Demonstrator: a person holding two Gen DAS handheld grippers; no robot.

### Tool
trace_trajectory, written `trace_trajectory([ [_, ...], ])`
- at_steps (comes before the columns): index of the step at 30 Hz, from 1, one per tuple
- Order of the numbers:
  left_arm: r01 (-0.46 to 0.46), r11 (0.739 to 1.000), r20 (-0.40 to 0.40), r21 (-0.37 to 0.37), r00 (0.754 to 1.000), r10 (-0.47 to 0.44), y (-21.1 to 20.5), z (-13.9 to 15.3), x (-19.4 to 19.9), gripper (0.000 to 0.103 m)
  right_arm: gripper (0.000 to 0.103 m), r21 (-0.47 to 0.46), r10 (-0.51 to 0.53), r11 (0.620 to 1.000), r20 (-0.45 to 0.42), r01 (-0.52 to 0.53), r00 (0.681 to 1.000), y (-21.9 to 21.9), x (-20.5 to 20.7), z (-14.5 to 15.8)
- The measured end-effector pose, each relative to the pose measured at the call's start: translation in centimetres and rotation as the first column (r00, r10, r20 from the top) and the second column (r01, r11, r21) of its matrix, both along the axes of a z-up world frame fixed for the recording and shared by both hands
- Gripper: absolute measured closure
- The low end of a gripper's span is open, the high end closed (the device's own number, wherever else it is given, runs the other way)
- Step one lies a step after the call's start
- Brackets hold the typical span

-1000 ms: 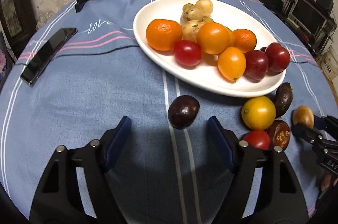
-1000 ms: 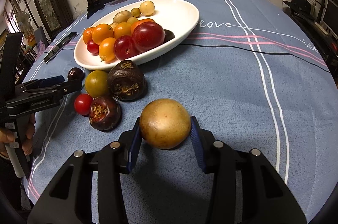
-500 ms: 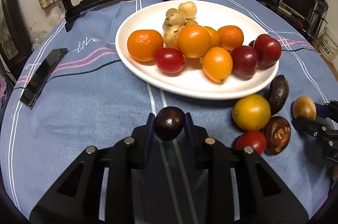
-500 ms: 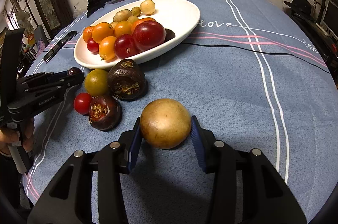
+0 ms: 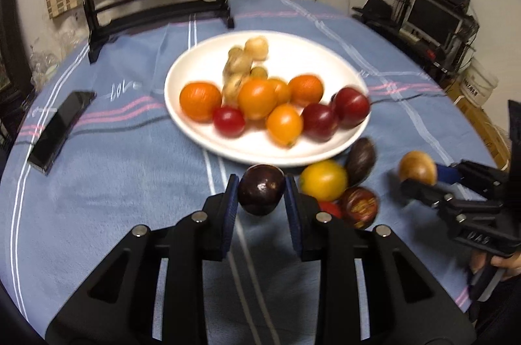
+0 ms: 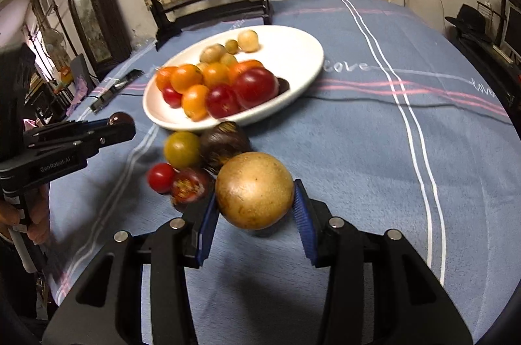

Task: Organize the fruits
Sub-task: 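Lower the tan potato and dark plum onto the plate and open both tools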

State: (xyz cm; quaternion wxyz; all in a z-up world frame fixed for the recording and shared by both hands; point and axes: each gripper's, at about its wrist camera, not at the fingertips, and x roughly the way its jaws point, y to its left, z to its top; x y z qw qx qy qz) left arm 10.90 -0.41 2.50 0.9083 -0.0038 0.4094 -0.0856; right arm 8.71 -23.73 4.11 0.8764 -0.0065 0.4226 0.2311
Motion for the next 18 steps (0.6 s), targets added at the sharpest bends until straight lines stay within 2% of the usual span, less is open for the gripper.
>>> trace_trajectory([
  [10, 0.012, 1.000, 0.043, -0.027, 0.999, -0.011, -0.9, 3.0, 3.3, 0.074, 0.058, 0.045, 0.004, 0.999, 0.129, -0.010, 0.992, 2.1, 2.6, 4.4],
  [18, -0.056, 0.997, 0.037, -0.054, 0.998, 0.058, -0.4, 3.4, 9.3, 0.074, 0.058, 0.029, -0.026, 0.999, 0.139, 0.022, 0.990, 4.2, 8.2, 4.3],
])
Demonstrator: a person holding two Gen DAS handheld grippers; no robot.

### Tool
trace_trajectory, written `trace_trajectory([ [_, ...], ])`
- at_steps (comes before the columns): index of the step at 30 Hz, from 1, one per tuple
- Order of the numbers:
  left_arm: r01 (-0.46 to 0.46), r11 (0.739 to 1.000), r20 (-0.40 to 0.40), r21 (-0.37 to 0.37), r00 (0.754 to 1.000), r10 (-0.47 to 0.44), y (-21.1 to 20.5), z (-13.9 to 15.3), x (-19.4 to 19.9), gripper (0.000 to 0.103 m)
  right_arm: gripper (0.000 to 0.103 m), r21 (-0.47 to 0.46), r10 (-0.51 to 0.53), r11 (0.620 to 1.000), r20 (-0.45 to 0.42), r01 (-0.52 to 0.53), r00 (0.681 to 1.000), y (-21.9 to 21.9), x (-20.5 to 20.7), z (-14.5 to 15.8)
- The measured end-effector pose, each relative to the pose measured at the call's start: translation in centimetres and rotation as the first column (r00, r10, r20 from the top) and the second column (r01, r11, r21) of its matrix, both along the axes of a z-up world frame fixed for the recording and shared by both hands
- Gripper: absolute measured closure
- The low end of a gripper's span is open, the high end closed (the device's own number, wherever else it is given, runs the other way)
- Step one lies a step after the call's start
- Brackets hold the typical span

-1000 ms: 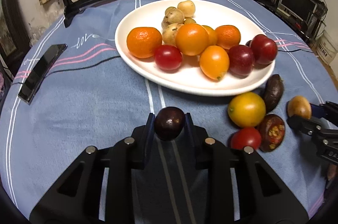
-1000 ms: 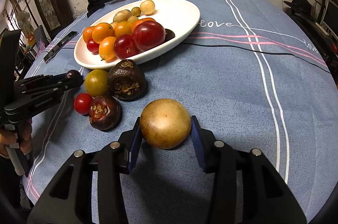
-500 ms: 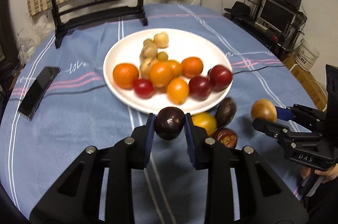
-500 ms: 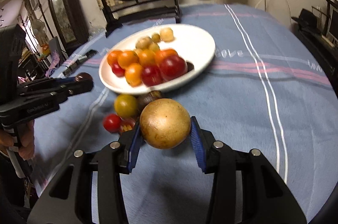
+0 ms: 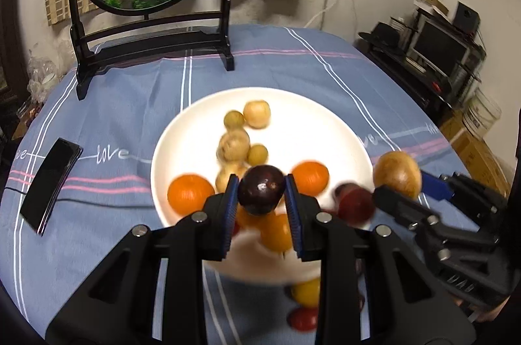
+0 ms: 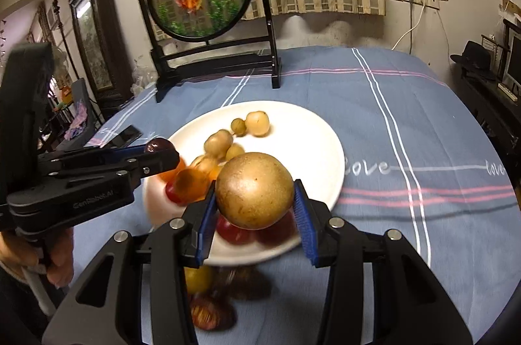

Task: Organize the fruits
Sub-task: 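Lower the tan potato and dark plum onto the plate and open both tools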

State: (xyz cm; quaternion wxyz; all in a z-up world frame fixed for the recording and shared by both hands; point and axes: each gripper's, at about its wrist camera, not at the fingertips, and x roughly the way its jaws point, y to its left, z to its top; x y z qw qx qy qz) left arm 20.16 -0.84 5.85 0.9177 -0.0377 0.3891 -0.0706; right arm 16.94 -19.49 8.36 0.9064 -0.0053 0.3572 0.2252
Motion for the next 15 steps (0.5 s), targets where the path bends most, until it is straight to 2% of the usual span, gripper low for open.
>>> trace_trajectory([
  [5, -0.035, 0.999, -0.024, -0.011, 0.999, 0.035, 0.4, -1.3, 2.4, 0.074, 0.059, -0.004, -0.036, 0.999, -0.059, 0.036, 0.998, 1.0, 3.9, -1.8],
  [11, -0.045, 0.999, -0.043, 0.006, 0.998, 0.045, 0.5, -2.6, 4.0, 0.074, 0.058, -0.034, -0.062, 0.998, -0.104, 0.058, 0.993, 1.7, 6.3, -3.6],
  [12, -0.058, 0.998, -0.045, 0.000, 0.997, 0.058, 0.6, -2.8, 4.3, 0.074, 0.052, -0.036, -0.068, 0.997, -0.111, 0.065, 0.991, 1.7, 6.5, -3.8],
  [13, -0.065, 0.998, -0.045, -0.003, 0.997, 0.065, 0.7, -2.8, 4.3, 0.069, 0.046, -0.032, -0.076, 0.997, -0.112, 0.073, 0.991, 1.6, 6.5, -3.8],
  [14, -0.070, 0.998, -0.044, -0.005, 0.997, 0.070, 0.7, -2.7, 4.3, 0.055, 0.038, -0.024, -0.086, 0.996, -0.092, 0.084, 0.992, 1.4, 6.2, -3.6],
  [15, -0.087, 0.996, -0.036, 0.003, 0.996, 0.087, 0.8, -2.6, 4.2, 0.050, 0.038, -0.019, -0.094, 0.996, -0.071, 0.093, 0.993, 1.3, 6.0, -3.3],
])
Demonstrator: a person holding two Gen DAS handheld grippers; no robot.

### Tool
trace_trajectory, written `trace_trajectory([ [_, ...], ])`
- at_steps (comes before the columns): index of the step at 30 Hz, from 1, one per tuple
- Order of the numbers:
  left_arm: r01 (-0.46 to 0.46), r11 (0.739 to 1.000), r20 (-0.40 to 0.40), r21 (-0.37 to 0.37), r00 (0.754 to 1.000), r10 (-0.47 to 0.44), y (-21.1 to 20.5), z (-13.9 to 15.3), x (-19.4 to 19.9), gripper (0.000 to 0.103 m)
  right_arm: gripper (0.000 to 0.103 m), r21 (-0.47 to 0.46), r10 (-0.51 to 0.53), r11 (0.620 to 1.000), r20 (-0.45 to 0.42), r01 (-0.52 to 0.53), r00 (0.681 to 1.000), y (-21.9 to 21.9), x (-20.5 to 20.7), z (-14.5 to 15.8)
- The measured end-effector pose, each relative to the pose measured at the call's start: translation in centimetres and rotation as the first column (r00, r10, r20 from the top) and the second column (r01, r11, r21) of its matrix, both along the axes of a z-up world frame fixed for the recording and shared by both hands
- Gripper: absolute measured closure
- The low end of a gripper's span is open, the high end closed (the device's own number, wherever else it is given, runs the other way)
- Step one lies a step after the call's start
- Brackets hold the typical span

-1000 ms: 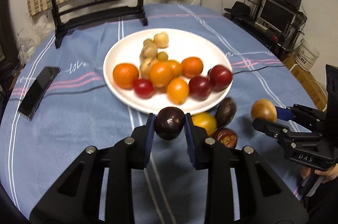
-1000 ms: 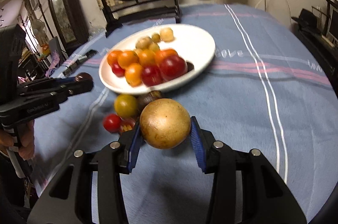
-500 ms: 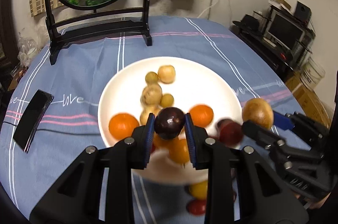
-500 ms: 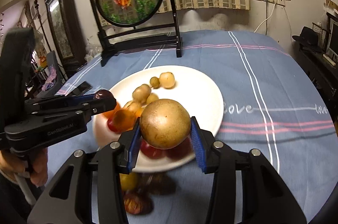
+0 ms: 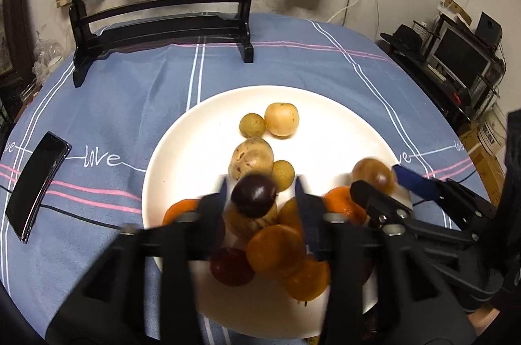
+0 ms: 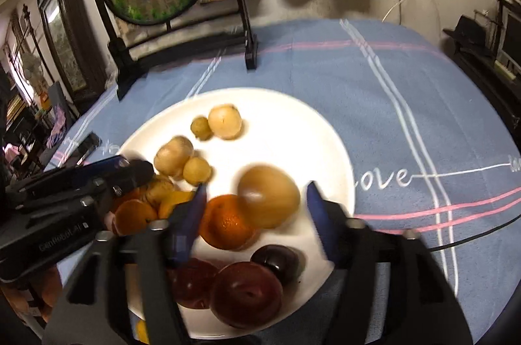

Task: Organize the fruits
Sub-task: 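Lower the tan potato and dark plum onto the plate and open both tools, then grasp a red tomato with the left tool while the right grasps a dark brown fruit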

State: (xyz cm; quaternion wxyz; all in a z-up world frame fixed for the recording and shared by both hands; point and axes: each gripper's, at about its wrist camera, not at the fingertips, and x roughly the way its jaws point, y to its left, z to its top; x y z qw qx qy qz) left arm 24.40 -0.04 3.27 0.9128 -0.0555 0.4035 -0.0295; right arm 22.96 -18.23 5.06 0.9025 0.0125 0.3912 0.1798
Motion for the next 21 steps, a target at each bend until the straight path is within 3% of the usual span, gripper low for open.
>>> trace_trajectory([
  [2, -0.019, 1.000, 0.032, 0.011, 0.999, 0.019, 0.2, 0.5, -0.5, 0.035, 0.038, 0.007, 0.011, 1.000, 0.013, -0.011, 1.000, -0.3, -0.3, 0.6],
  [8, -0.006, 1.000, 0.066, 0.022, 0.998, 0.005, 0.2, 1.7, -2.9, 0.022, 0.038, 0.043, 0.024, 0.999, 0.009, -0.024, 1.000, -1.3, -2.1, 1.7],
  [15, 0.012, 0.999, 0.087, 0.051, 0.996, -0.016, 0.0, 2.5, -6.4, 0.014, 0.037, 0.017, 0.009, 1.000, 0.031, -0.010, 0.999, -2.9, -5.7, 2.2],
  [21, 0.017, 0.999, 0.056, 0.039, 0.998, -0.020, -0.1, 1.1, -9.6, 0.011, 0.034, 0.026, 0.005, 1.000, 0.016, -0.005, 1.000, -4.1, -8.8, 1.5],
])
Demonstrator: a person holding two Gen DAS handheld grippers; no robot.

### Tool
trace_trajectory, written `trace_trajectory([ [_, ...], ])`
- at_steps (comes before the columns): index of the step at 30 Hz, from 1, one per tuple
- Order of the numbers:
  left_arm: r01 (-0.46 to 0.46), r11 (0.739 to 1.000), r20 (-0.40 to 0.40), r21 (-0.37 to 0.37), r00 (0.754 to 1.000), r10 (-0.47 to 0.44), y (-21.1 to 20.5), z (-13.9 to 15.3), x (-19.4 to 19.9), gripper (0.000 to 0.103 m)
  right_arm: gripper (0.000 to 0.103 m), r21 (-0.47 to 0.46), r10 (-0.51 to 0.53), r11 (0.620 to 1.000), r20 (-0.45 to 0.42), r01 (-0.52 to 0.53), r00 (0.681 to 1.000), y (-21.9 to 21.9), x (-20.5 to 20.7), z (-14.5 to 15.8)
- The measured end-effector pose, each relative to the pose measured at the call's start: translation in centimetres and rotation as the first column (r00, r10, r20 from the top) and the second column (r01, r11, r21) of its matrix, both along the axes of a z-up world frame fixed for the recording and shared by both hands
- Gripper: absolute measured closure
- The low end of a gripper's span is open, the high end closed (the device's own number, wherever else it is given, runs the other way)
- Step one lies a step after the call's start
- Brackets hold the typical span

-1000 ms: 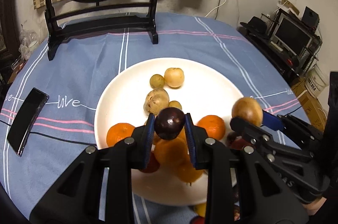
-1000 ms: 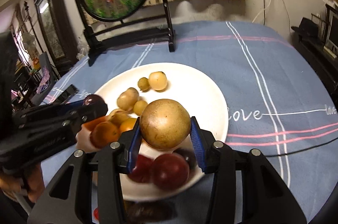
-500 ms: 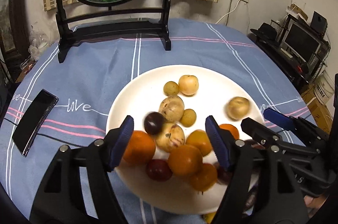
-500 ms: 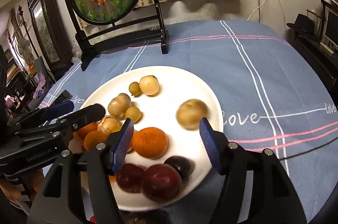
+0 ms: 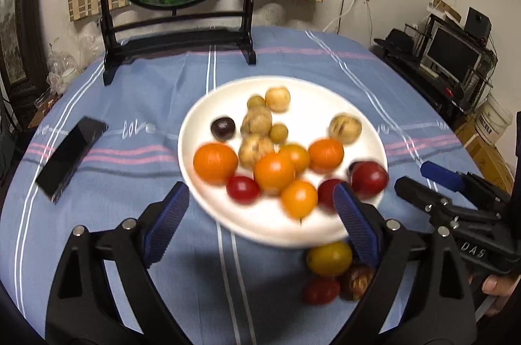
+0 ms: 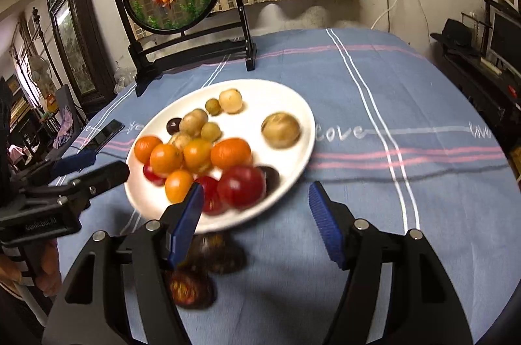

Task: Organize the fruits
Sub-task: 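Grasp a red tomato with the left tool while the right grasps a dark brown fruit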

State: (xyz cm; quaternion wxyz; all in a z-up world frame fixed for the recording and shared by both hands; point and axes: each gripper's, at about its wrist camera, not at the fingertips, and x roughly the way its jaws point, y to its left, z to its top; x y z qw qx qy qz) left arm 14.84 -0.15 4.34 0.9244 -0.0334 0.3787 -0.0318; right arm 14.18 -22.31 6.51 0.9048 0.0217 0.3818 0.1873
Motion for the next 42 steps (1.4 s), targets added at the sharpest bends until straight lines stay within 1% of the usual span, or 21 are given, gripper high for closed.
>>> trace_trajectory([
  [4, 0.021, 1.000, -0.032, -0.009, 0.999, -0.022, -0.3, -1.6, -1.9, 0.011, 0.034, 0.039, -0.013, 0.999, -0.037, 0.015, 0.999, -0.9, -1.9, -1.2],
  [7, 0.031, 0.999, -0.064, -0.031, 0.997, -0.033, -0.3, -2.6, -3.2, 0.011, 0.034, 0.050, -0.007, 0.999, -0.056, 0.010, 0.998, -1.3, -3.0, -2.0],
  [11, 0.034, 0.999, -0.081, -0.033, 0.996, -0.037, -0.2, -3.4, -4.8, 0.011, 0.034, 0.061, -0.021, 0.998, -0.080, 0.026, 0.997, -2.0, -4.1, -2.7],
  [14, 0.045, 0.998, -0.095, -0.037, 0.994, -0.049, -0.2, -3.9, -5.5, 0.011, 0.034, 0.040, -0.035, 0.998, -0.071, 0.038, 0.997, -2.2, -4.9, -2.8],
  [18, 0.082, 0.996, -0.112, -0.021, 0.990, -0.084, -0.9, -4.7, -6.2, 0.011, 0.034, 0.052, -0.041, 0.998, -0.076, 0.045, 0.996, -2.6, -5.2, -2.9],
  [22, 0.131, 0.991, -0.125, 0.008, 0.984, -0.129, -1.9, -5.2, -6.6, 0.011, 0.034, 0.048, -0.060, 0.997, -0.091, 0.065, 0.994, -3.0, -5.0, -3.1],
  [25, 0.144, 0.989, -0.133, 0.033, 0.981, -0.139, -2.5, -5.7, -6.6, 0.011, 0.034, 0.049, -0.054, 0.997, -0.089, 0.059, 0.995, -2.8, -5.1, -3.1],
  [28, 0.153, 0.987, -0.149, 0.045, 0.978, -0.145, -2.8, -6.1, -6.1, 0.011, 0.034, 0.051, -0.051, 0.997, -0.085, 0.055, 0.995, -2.8, -5.2, -3.0],
  [34, 0.181, 0.981, -0.185, 0.075, 0.969, -0.165, -3.7, -6.6, -4.7, 0.013, 0.034, 0.058, -0.047, 0.997, -0.104, 0.053, 0.993, -2.8, -5.0, -3.2],
  [36, 0.198, 0.978, -0.182, 0.062, 0.966, -0.183, -3.9, -6.6, -4.4, 0.019, 0.034, 0.062, -0.048, 0.997, -0.107, 0.055, 0.993, -2.9, -5.0, -3.2],
  [39, 0.223, 0.973, -0.171, 0.056, 0.963, -0.211, -4.2, -6.5, -4.3, 0.039, 0.034, 0.063, -0.049, 0.996, -0.117, 0.056, 0.992, -2.9, -5.0, -3.4],
  [40, 0.230, 0.972, -0.176, 0.053, 0.960, -0.217, -4.3, -6.5, -4.1, 0.058, 0.034, 0.063, -0.048, 0.996, -0.120, 0.056, 0.992, -2.9, -5.0, -3.4],
  [42, 0.243, 0.969, -0.175, 0.039, 0.957, -0.233, -4.4, -6.5, -4.0, 0.067, 0.034, 0.061, -0.048, 0.997, -0.128, 0.056, 0.991, -2.9, -4.9, -3.5],
])
